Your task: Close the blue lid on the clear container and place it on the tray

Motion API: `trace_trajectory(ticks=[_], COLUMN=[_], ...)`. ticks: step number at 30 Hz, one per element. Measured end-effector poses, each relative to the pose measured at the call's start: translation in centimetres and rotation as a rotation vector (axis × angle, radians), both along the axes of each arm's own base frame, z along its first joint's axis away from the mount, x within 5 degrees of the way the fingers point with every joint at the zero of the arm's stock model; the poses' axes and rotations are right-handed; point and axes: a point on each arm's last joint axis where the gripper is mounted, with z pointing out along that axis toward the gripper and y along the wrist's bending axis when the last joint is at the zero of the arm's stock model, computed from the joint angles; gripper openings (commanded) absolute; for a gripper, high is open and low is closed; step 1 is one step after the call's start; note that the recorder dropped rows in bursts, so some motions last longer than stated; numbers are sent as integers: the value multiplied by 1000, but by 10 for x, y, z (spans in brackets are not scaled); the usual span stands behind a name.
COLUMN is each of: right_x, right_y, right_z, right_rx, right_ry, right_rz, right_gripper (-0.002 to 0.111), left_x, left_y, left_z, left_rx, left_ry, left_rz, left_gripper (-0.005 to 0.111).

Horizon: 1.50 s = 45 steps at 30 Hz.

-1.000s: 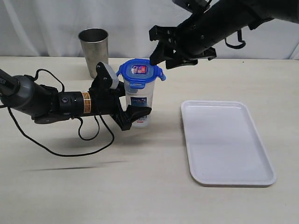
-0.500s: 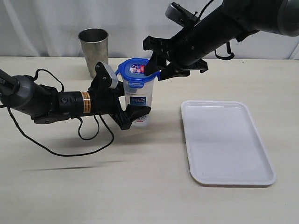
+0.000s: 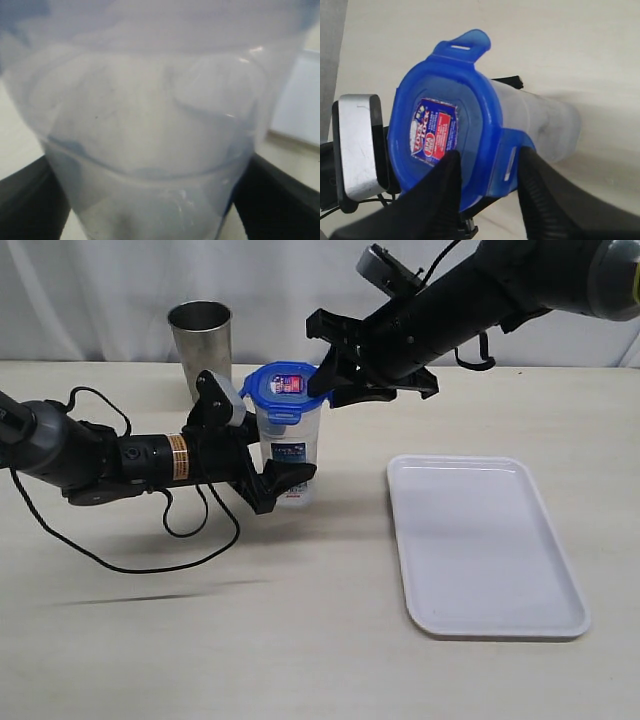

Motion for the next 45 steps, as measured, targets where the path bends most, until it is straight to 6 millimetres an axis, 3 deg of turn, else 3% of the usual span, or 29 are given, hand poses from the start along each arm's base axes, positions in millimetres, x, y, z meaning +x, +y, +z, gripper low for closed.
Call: trace_trajectory(ticks=[8,19,26,37,45], right_x=[6,3,1,7,2], right_y=[3,4,4,-21,-32], right_z=[-11,-12,-14,-9,3], right_rx=[84,105,84,75,16], right_ry=[37,67,60,49,-53], right_rz=[8,38,90,67,152], right_gripper=[23,24,53,55,55], left_x=[2,2,1,1,-1], left_y=[5,5,5,3,0], left_z=[0,-1,-1,-1,-1], left_rx=[-2,1,13,20,11], left_ry=[4,2,-15,-13,-2], left_rz=[20,20,3,1,-10], left_gripper=[0,0,0,0,0])
